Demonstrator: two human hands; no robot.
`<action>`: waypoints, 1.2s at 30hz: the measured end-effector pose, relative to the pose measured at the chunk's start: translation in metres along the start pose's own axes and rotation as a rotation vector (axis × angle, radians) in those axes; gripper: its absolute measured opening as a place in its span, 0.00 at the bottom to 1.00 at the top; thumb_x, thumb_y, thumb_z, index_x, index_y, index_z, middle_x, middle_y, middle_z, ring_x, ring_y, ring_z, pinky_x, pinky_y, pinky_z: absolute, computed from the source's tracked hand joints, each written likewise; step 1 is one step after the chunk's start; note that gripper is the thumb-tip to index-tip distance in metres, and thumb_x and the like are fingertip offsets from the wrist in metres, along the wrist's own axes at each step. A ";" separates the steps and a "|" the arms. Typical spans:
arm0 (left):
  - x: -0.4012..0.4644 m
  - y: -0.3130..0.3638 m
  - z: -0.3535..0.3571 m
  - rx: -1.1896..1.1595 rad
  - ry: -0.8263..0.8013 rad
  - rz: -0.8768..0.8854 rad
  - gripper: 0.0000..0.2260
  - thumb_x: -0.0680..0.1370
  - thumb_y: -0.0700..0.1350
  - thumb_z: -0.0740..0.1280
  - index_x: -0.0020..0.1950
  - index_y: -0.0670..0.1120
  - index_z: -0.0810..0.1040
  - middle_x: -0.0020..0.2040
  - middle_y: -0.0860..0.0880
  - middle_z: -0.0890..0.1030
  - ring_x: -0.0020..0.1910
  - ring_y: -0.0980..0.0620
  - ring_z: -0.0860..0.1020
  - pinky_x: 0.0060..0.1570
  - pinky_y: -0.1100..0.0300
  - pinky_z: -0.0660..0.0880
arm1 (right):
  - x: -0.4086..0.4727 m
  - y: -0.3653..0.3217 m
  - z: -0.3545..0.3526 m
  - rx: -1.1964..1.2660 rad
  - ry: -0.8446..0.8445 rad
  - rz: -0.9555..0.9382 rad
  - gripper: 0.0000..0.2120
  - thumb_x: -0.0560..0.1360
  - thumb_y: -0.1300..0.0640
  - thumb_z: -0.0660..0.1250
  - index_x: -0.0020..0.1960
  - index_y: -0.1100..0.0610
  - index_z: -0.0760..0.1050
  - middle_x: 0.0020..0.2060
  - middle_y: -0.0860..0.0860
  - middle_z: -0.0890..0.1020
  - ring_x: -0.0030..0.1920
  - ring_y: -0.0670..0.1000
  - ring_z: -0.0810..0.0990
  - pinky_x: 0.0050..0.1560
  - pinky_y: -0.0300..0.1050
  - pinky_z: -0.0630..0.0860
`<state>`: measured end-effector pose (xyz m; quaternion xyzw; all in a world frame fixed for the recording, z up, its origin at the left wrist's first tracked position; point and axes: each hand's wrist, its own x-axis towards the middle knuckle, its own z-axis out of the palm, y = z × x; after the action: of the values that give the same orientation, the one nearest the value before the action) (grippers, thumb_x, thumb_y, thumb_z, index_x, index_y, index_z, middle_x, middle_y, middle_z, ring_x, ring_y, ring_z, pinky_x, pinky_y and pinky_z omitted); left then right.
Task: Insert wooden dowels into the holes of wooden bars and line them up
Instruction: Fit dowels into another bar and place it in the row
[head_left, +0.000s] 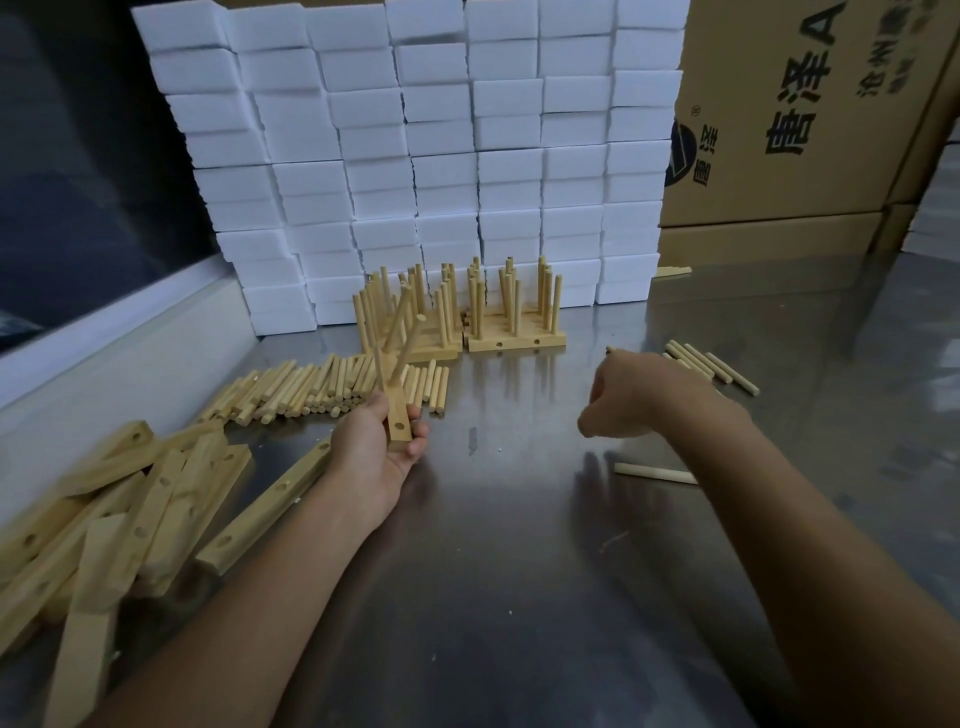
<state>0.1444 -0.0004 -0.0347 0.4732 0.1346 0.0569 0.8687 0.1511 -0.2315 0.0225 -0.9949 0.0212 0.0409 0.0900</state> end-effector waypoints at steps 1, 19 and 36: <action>0.000 0.000 0.000 0.002 0.001 0.001 0.12 0.86 0.44 0.53 0.61 0.39 0.70 0.36 0.44 0.73 0.28 0.51 0.71 0.19 0.64 0.65 | 0.002 0.005 -0.003 0.006 -0.060 0.004 0.21 0.71 0.48 0.71 0.61 0.55 0.77 0.54 0.53 0.81 0.52 0.56 0.80 0.57 0.54 0.78; -0.001 0.000 0.001 0.010 0.000 -0.013 0.12 0.86 0.44 0.53 0.52 0.39 0.71 0.36 0.44 0.73 0.27 0.51 0.70 0.20 0.64 0.64 | 0.002 0.048 -0.012 -0.045 -0.514 -0.094 0.12 0.67 0.49 0.80 0.47 0.43 0.81 0.47 0.46 0.84 0.48 0.46 0.81 0.46 0.41 0.79; -0.002 0.000 0.001 0.026 -0.001 -0.018 0.13 0.86 0.46 0.54 0.61 0.38 0.71 0.36 0.45 0.74 0.27 0.52 0.72 0.21 0.64 0.66 | 0.014 0.023 0.020 0.664 0.061 -0.269 0.09 0.80 0.44 0.63 0.50 0.49 0.74 0.39 0.49 0.79 0.34 0.46 0.74 0.28 0.35 0.70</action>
<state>0.1430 -0.0017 -0.0342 0.4832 0.1391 0.0472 0.8631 0.1622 -0.2510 -0.0025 -0.9060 -0.0951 -0.0100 0.4124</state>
